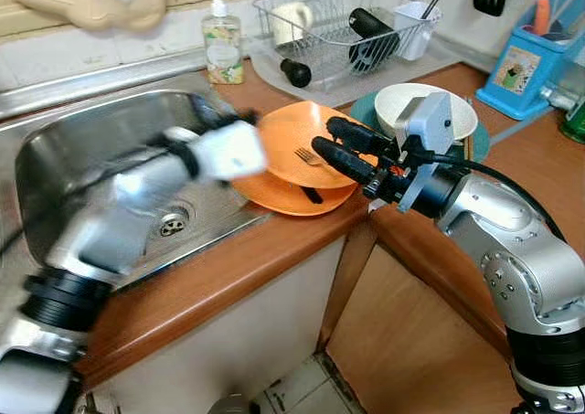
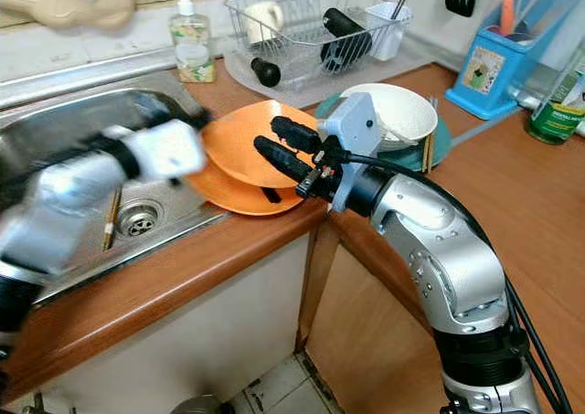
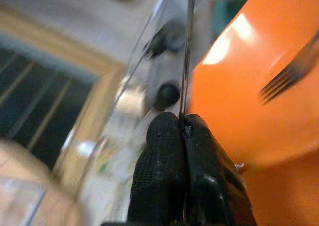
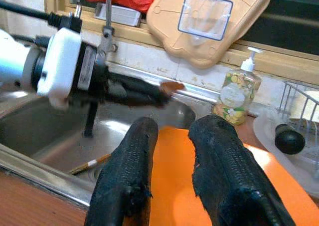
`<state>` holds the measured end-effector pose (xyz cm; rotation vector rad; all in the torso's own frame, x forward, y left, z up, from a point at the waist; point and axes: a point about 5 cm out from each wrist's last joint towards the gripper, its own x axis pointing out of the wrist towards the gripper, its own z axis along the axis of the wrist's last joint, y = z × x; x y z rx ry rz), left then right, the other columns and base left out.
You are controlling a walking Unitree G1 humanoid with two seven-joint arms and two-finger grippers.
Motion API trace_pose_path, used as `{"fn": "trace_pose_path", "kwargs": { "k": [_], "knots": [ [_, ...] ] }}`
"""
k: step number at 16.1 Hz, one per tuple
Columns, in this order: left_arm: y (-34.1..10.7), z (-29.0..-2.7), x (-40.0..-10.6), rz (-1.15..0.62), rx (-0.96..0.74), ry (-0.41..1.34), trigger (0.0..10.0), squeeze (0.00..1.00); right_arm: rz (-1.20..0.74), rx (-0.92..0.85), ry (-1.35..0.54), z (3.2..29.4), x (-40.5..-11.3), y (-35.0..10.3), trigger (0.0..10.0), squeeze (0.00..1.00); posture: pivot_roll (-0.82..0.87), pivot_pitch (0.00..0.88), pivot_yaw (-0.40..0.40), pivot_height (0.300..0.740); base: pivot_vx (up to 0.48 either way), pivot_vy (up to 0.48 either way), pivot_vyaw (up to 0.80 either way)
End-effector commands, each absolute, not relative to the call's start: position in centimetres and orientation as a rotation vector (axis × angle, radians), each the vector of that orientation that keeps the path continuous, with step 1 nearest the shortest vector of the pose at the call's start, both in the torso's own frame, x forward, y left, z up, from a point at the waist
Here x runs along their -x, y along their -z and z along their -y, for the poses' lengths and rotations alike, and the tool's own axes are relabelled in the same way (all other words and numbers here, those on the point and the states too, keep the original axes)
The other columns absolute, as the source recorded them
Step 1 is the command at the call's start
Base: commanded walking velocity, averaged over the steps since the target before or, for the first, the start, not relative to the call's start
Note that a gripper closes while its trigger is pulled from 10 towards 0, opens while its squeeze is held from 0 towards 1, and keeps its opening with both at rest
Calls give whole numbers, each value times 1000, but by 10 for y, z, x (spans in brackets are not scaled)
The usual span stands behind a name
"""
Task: Kitchen organization
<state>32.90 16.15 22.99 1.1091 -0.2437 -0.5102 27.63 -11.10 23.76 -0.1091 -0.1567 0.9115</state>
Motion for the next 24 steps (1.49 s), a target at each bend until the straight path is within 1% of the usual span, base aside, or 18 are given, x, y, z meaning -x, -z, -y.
{"fn": "trace_pose_path", "kwargs": {
  "k": [1, 4, 5, 6, 7, 8, 9, 10, 11, 12, 14, 16, 17, 18, 20, 22, 23, 24],
  "knots": [
    [-237, -186, -335, 192, -1153, 397, 0, 0, 180, 127, -913, 112, -273, -242, 10000, 0, 50, 0, 5, 740, 0, 0, 0],
    [-221, -217, -339, 14, -1183, 326, 0, 0, 152, 150, -922, 111, -270, -236, 10000, 0, 47, 0, 9, 740, 0, 0, 0],
    [-208, -228, -339, -96, -1174, 316, 0, 0, 122, 174, -926, 111, -269, -232, 10000, 0, 41, 0, 11, 740, 0, 0, 0],
    [-204, -231, -339, -131, -1170, 313, 0, 0, 110, 185, -927, 112, -269, -230, 10000, 0, 41, 0, 11, 740, 0, 0, 0],
    [-190, -237, -339, -225, -1149, 310, 353, 0, 84, 211, -925, 113, -268, -226, 10000, 0, 33, 0, 15, 740, 0, 0, 0],
    [-185, -240, -340, -262, -1124, 297, 1569, 0, 77, 219, -922, 114, -268, -225, 10000, 0, 33, 0, 15, 740, 0, 0, 0],
    [-178, -243, -341, -309, -1105, 296, 9647, 0, 71, 222, -917, 115, -267, -224, 10000, 0, 28, 0, 17, 740, 0, 0, 0],
    [-167, -244, -343, -370, -1059, 312, 10000, 0, 68, 224, -907, 116, -267, -223, 10000, 0, 25, 0, 19, 740, 0, 0, 0],
    [-159, -244, -342, -423, -1022, 338, 10000, 12, 69, 226, -892, 118, -267, -224, 10000, 0, 20, 0, 23, 740, 0, 0, 0],
    [-154, -244, -342, -471, -995, 361, 10000, 1000, 67, 220, -857, 121, -269, -224, 10000, 0, 16, 0, 27, 740, 0, 0, 0],
    [-151, -241, -342, -486, -968, 381, 10000, 1000, 45, 179, -768, 132, -274, -226, 10000, 0, 16, 0, 27, 740, 0, 0, 0],
    [-150, -240, -342, -492, -949, 391, 10000, 1000, 53, 154, -728, 139, -276, -228, 10000, 0, 17, 0, 25, 740, 0, 0, 0],
    [-150, -240, -342, -491, -930, 394, 10000, 1000, 65, 124, -706, 144, -275, -229, 10000, 455, 17, 0, 25, 740, 0, 0, 0],
    [-150, -238, -341, -482, -871, 401, 10000, 1000, 69, 76, -681, 152, -274, -230, 10000, 1000, 14, 0, 26, 740, 0, 0, 0],
    [-151, -238, -339, -465, -824, 401, 10000, 1000, 51, 55, -681, 158, -271, -228, 10000, 1000, 14, 0, 26, 740, 0, 0, 0],
    [-161, -236, -339, -364, -711, 374, 10000, 1000, 8, 59, -718, 161, -264, -222, 10000, 1000, 10, 0, 25, 740, 0, 0, 0],
    [-168, -231, -337, -290, -653, 406, 10000, 1000, -7, 67, -703, 162, -264, -219, 10000, 1000, 10, 0, 25, 740, 0, 0, 0],
    [-173, -226, -334, -231, -594, 444, 10000, 663, -21, 71, -685, 164, -264, -216, 10000, 1000, 11, 0, 26, 740, 0, 0, 0]
  ]
}}
